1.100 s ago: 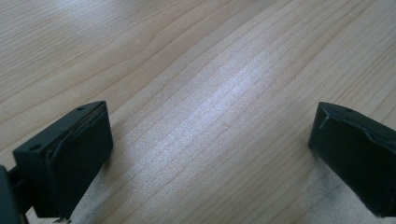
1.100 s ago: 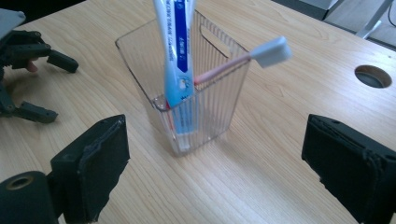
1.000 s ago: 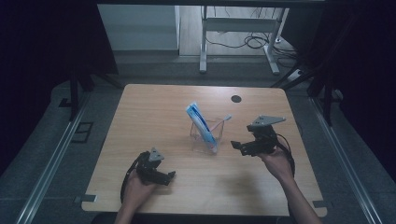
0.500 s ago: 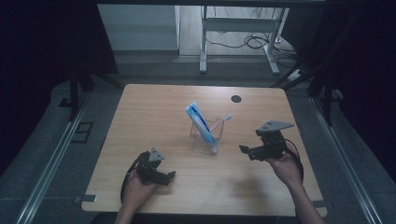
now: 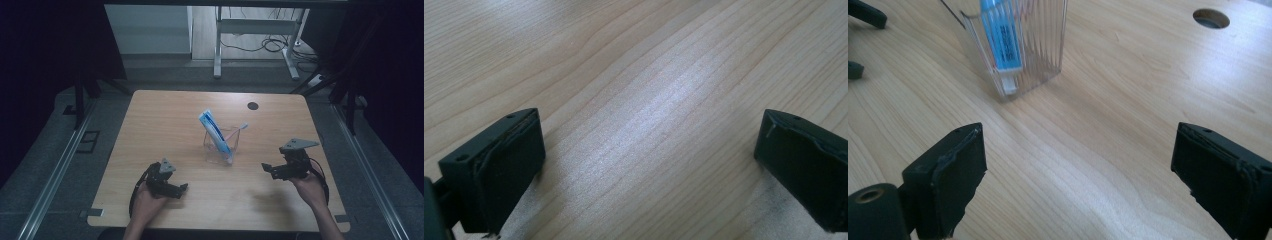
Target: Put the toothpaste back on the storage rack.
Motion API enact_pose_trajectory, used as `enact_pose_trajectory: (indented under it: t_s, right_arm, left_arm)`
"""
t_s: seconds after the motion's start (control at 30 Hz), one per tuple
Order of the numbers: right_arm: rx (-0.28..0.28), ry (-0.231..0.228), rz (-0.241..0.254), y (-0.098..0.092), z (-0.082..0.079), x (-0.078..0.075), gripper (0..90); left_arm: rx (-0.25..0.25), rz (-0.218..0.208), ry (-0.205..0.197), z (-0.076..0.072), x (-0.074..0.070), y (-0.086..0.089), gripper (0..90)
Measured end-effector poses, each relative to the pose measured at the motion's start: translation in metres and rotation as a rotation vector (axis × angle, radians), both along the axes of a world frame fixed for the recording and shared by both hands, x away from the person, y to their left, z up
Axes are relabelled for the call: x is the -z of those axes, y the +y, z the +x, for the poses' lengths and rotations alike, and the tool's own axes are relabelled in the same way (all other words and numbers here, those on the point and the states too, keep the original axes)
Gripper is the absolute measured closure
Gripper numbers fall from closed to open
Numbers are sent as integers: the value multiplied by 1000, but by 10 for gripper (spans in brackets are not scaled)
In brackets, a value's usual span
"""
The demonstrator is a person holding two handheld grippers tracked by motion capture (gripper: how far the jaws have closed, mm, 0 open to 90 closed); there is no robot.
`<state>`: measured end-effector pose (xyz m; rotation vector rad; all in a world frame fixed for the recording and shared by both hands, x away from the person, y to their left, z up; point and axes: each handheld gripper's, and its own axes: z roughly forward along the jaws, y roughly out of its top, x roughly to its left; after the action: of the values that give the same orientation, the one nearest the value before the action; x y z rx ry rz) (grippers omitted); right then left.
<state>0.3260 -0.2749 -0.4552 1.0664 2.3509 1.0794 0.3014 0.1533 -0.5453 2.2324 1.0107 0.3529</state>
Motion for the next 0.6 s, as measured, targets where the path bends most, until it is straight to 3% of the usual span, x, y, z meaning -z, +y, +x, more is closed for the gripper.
enact_pose_trajectory:
  t_s: [0.6]
  right_arm:
    - [23,30,-18,-8,-12,40,72]
  left_arm:
    - [2,2,1,0,0,0,1]
